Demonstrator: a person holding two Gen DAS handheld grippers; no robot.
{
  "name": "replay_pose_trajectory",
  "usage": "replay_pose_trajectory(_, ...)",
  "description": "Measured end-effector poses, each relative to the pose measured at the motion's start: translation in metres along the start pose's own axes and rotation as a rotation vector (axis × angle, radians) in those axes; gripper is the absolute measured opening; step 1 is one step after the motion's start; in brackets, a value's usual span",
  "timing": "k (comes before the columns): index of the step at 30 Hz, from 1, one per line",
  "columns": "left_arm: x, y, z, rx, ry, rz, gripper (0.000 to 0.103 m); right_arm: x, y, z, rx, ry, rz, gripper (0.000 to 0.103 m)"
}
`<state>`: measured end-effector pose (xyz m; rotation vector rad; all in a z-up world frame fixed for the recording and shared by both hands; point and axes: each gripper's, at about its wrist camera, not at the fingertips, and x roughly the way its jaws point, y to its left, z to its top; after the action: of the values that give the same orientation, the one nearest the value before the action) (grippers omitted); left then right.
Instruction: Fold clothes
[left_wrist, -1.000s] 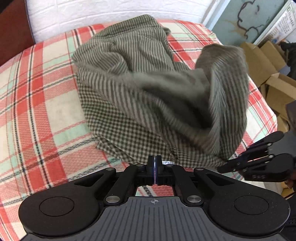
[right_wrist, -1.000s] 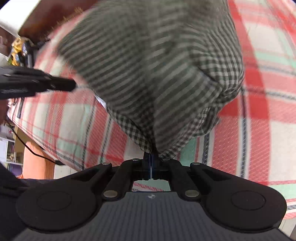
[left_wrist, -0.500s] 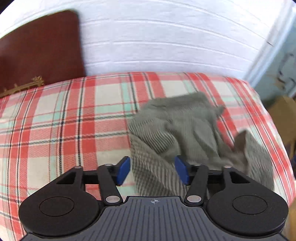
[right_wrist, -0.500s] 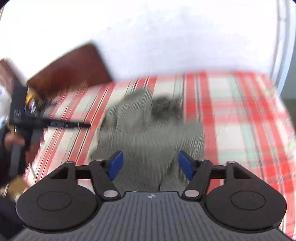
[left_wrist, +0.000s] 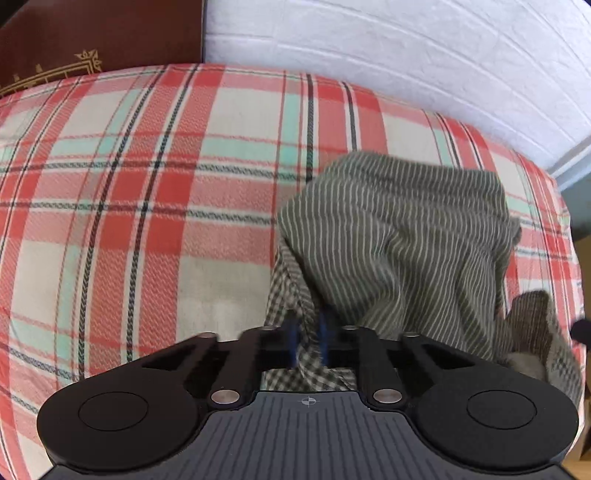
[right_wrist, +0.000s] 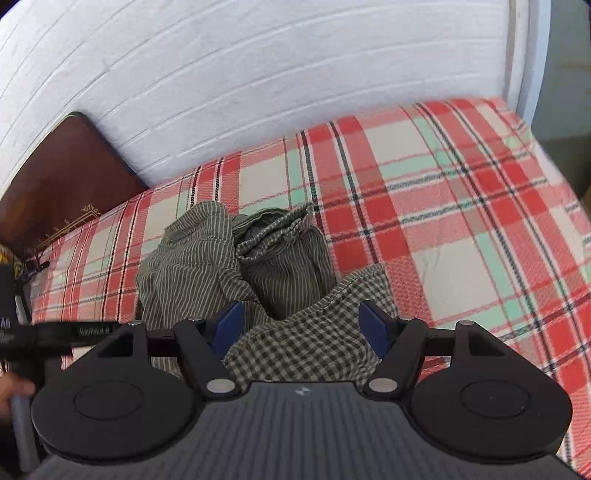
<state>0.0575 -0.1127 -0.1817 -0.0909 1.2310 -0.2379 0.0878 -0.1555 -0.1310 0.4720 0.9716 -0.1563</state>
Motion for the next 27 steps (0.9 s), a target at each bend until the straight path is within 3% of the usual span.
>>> replay_pose_trajectory(5,-0.007,0.007,-0.019,0.022,-0.008,0.028,0.000,0.020,-0.003,-0.008,0.036,0.109,-0.009,0.069)
replay_pose_trajectory(7,-0.012,0.014,-0.027,0.015,-0.010,0.038,0.000,0.021,-0.008,-0.014,0.055,0.151,0.028,0.004)
replay_pose_trajectory(9,-0.017,0.024,-0.034,-0.008,-0.008,0.040,0.000,0.010,-0.015,-0.017,0.097,0.142,0.062,0.002)
replay_pose_trajectory(14,-0.028,0.040,-0.052,-0.027,-0.013,0.043,0.000,-0.045,-0.013,-0.030,0.024,0.060,0.107,0.002)
replay_pose_trajectory(18,-0.034,0.048,-0.074,-0.019,-0.005,0.055,0.000,-0.076,-0.024,-0.050,0.000,0.057,0.086,0.002)
replay_pose_trajectory(22,-0.031,0.054,-0.101,-0.009,0.039,0.065,0.000,-0.079,-0.048,-0.085,0.032,0.145,0.044,0.002)
replay_pose_trajectory(27,-0.023,0.045,-0.130,0.044,0.107,0.096,0.000,-0.053,-0.068,-0.130,0.057,0.294,-0.023,0.002)
